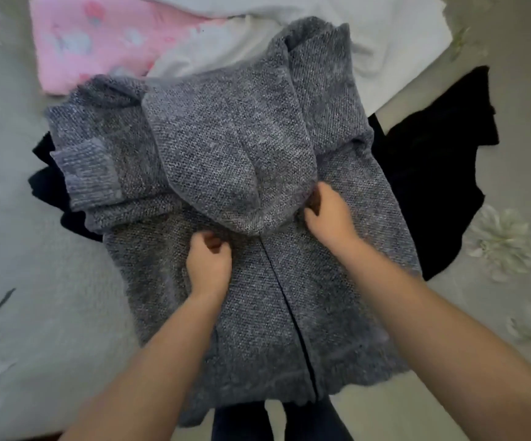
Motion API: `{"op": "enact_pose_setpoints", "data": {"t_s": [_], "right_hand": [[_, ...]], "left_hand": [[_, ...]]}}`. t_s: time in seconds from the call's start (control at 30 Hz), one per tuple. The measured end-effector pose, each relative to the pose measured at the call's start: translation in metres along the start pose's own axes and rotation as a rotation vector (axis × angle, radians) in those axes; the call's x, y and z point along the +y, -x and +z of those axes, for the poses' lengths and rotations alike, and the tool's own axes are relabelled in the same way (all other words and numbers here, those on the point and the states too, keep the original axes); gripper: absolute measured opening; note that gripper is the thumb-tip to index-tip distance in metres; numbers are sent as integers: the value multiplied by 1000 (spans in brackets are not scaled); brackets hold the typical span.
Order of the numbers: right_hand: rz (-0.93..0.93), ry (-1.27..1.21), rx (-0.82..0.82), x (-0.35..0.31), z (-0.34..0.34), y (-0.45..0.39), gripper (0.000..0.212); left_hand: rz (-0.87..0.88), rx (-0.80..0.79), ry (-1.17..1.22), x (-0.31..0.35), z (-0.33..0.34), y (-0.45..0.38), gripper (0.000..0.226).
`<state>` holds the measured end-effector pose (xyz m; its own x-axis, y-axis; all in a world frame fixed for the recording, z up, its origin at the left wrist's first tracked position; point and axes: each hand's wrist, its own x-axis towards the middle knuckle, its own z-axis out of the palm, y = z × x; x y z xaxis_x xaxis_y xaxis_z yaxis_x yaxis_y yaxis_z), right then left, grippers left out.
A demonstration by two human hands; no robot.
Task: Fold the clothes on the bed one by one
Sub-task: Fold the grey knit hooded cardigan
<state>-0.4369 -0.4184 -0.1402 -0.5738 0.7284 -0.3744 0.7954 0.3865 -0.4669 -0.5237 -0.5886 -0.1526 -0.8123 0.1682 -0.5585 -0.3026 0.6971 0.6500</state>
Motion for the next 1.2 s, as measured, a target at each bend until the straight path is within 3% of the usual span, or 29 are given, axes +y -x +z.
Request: {"op": "enact_pose_setpoints", "data": {"t_s": [0.07, 0.13, 0.23, 0.3, 0.37, 0.47, 0.57, 0.63, 0.73, 0.83, 0.97, 1.1, 1.2], "right_hand": [[-132, 96, 12, 14, -3, 28, 40], [-326, 246, -30, 36, -5, 62, 41], [-623, 451, -13, 80, -5, 113, 42], [-793, 558, -48, 113, -3, 145, 48], [-900, 662, -179, 146, -1, 174, 67], [-897, 886, -331, 191, 6, 199, 91], [-846, 895, -190, 217, 8, 191, 90], [-842, 861, -138, 224, 7, 182, 88], [-916, 837, -92, 232, 10, 179, 76], [-973, 721, 62, 237, 12, 180, 46], [-917, 515, 44, 219, 6, 181, 55], [-984, 490, 8, 212, -22, 193, 54], [-1012, 552, -35, 214, -48, 205, 50]], "left_hand": [[283, 5, -232, -14, -4, 23, 31], [561, -105, -418, -31, -4, 46, 29], [932, -154, -575, -62, 2, 72, 20], [1049, -159, -669, -85, 8, 92, 46], [1009, -176, -716, -106, 17, 114, 64], [937, -140, -730, -145, 37, 153, 59], [917, -44, -786, -184, 60, 186, 73], [835, -13, -812, -201, 72, 201, 98], [678, 37, -867, -207, 87, 210, 111], [561, 87, -946, -202, 99, 209, 110], [473, 144, -887, -195, 111, 205, 110], [542, 208, -766, -178, 104, 204, 57], [657, 222, -702, -181, 89, 203, 56]]}}
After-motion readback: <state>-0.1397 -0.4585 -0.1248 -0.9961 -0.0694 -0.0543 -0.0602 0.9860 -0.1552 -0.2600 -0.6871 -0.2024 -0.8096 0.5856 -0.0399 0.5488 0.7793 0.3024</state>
